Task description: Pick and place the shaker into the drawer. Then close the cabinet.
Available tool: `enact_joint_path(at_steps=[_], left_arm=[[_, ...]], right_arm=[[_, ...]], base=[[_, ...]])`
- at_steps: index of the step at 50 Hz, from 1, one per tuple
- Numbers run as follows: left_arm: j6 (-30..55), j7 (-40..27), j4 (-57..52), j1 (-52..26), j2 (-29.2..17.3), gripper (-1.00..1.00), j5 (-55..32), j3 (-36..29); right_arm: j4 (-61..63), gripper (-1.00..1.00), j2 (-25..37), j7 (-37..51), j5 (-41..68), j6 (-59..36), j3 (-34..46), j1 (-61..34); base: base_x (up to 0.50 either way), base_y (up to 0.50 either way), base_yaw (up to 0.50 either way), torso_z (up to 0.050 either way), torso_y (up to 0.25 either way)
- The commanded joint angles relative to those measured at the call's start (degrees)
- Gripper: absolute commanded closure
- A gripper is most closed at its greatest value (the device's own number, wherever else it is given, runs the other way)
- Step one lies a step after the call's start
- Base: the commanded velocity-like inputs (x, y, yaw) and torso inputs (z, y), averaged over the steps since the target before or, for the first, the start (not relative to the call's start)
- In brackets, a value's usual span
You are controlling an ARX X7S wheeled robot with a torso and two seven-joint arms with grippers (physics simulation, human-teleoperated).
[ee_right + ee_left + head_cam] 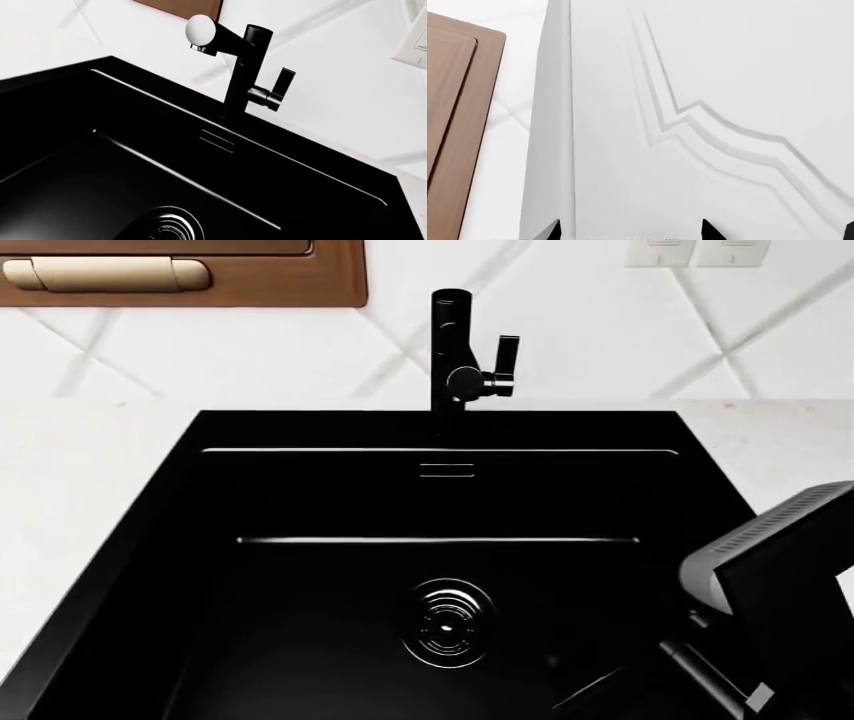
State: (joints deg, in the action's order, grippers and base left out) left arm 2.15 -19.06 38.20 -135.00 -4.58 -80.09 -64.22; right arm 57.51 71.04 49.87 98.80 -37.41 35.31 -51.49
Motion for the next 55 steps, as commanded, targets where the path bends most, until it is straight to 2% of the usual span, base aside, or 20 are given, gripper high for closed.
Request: enact_joint_path(at_steps=[1, 4, 10, 17, 36, 55], left_arm=[[11.35, 2.87, -9.79, 0.07, 4.14, -1.00, -21.22, -6.49], [14.29, 0.89, -16.37, 0.04, 4.56, -1.00, -21.67, -0.80], [13.81, -0.54, -20.88, 0.01, 4.57, -1.00, -23.40, -0.77], [14.49, -2.75, -25.69, 0.00, 4.58, -1.00, -24.32, 2.63], [13.03, -9.53, -36.96, 0.00, 4.58, -1.00, -28.90, 10.18], [5.30, -15.22, -44.91, 0.00, 4.58, -1.00, -35.06, 12.97]], right_arm=[[1.07, -1.00, 2.18, -0.26, 1.02, 1.51, -1.32, 0.14], [1.57, -1.00, 2.19, 0.32, 1.75, 1.51, -1.51, -0.19], [2.28, -1.00, 2.54, 0.35, 2.02, 2.02, -2.33, 0.53], [2.44, -1.00, 3.80, -1.04, 1.53, 2.61, -5.66, 3.96], [2.36, -1.00, -3.38, 2.46, 10.14, -9.50, -26.44, 12.93], [2.05, -1.00, -5.43, 3.37, 11.92, -12.32, -30.31, 14.24]], base=[[0.00, 0.00, 0.00, 0.000, 0.000], [0.00, 0.00, 0.00, 0.000, 0.000], [0.00, 0.00, 0.00, 0.000, 0.000], [0.00, 0.00, 0.00, 0.000, 0.000], [0.00, 0.00, 0.00, 0.000, 0.000], [0.00, 0.00, 0.00, 0.000, 0.000]])
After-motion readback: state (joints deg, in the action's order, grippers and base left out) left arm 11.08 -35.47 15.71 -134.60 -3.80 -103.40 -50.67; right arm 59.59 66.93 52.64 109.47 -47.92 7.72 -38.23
